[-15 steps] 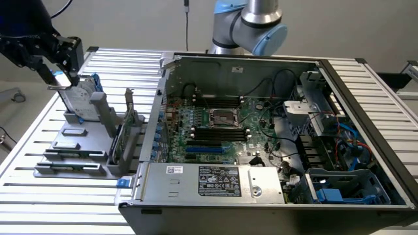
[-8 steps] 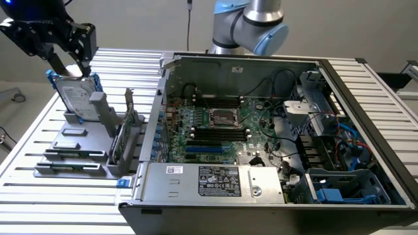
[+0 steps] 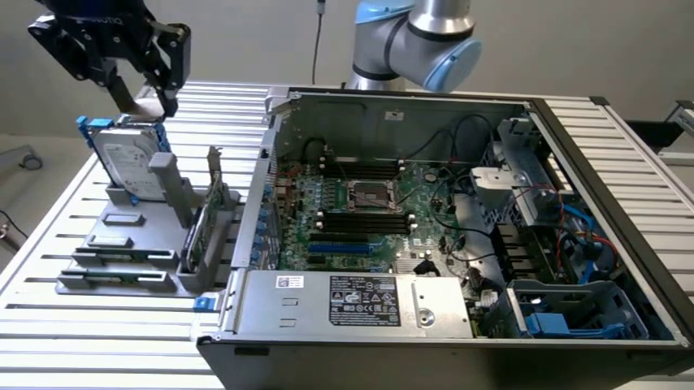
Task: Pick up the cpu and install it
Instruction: 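Pick up the cpu and move it towards the insertion slot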
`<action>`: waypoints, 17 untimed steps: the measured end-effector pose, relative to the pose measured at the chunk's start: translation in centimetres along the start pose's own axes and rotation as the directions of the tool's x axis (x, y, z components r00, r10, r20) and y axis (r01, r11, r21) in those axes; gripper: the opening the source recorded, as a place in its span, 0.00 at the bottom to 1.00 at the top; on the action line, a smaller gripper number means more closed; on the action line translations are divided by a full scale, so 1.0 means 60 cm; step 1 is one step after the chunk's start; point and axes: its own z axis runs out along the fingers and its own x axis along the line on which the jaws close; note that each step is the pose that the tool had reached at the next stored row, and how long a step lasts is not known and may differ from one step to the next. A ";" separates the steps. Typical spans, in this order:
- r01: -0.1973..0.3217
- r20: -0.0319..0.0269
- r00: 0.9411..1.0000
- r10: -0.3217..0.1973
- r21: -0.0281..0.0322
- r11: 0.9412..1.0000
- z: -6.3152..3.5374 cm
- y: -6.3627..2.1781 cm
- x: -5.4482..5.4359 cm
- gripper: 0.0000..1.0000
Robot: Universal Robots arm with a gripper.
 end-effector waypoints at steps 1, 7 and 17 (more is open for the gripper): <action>0.000 0.000 1.000 0.000 0.000 1.000 0.000 0.001 -0.008 0.55; 0.000 0.000 1.000 0.000 0.000 1.000 0.000 0.010 -0.049 0.55; 0.000 0.000 1.000 0.000 0.000 1.000 0.000 0.026 -0.116 0.55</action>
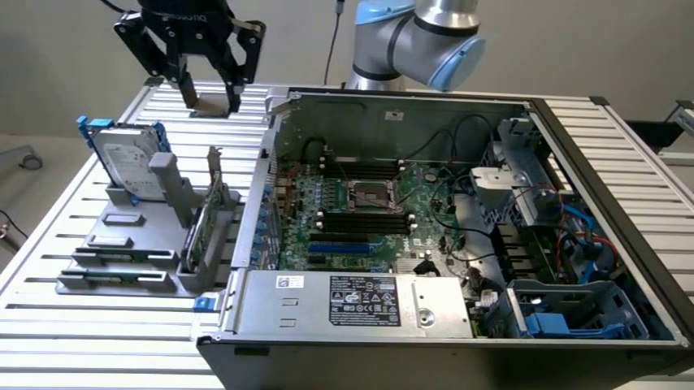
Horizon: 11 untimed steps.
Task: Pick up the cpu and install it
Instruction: 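Pick up the cpu and move it towards the insertion slot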
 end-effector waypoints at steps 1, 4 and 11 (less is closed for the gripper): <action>0.000 0.000 1.000 0.000 0.000 1.000 0.000 0.002 -0.007 0.55; 0.000 0.000 1.000 0.000 0.000 1.000 0.000 0.006 -0.027 0.55; 0.000 0.000 1.000 0.000 0.000 1.000 0.001 0.020 -0.074 0.55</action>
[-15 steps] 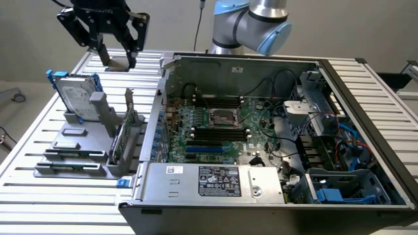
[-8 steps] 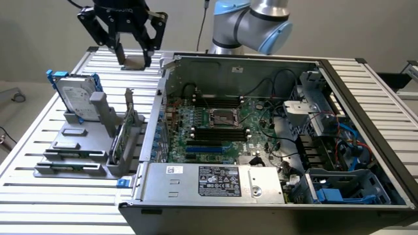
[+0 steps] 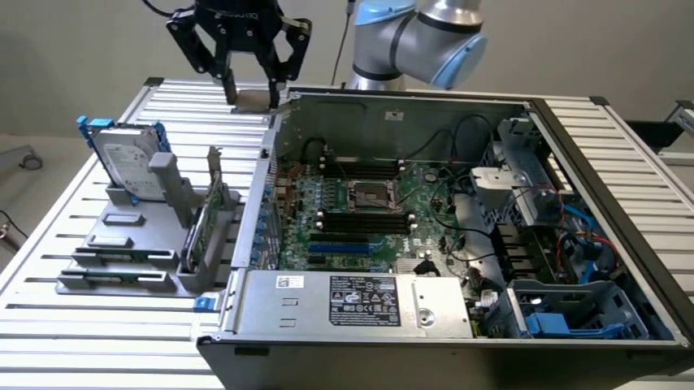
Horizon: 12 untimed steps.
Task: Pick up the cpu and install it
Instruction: 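Pick up the cpu and move it towards the insertion slot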
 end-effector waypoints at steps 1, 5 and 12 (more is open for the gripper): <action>0.000 0.000 1.000 0.000 0.000 1.000 0.000 0.002 -0.007 0.55; 0.000 0.000 1.000 0.000 0.000 1.000 0.001 0.012 -0.032 0.55; 0.000 0.000 1.000 0.000 0.000 1.000 0.008 0.028 -0.081 0.55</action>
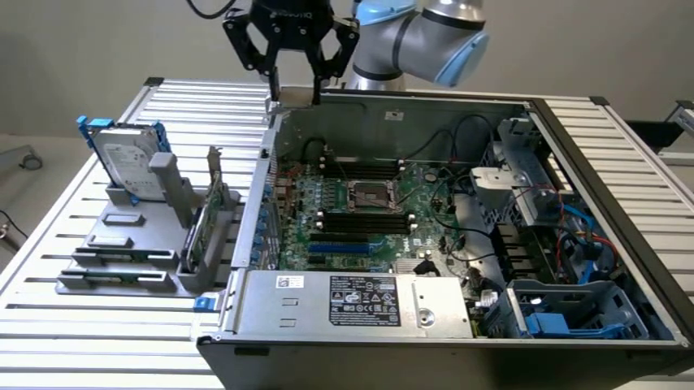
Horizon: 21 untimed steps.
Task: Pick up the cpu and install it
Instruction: 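Pick up the cpu and move it towards the insertion slot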
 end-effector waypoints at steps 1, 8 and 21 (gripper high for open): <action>0.000 0.000 1.000 0.000 0.000 1.000 0.001 0.002 -0.007 0.55; 0.000 0.000 1.000 0.000 0.000 1.000 0.016 0.018 -0.060 0.55; 0.000 0.000 1.000 0.000 0.000 1.000 0.056 0.040 -0.158 0.55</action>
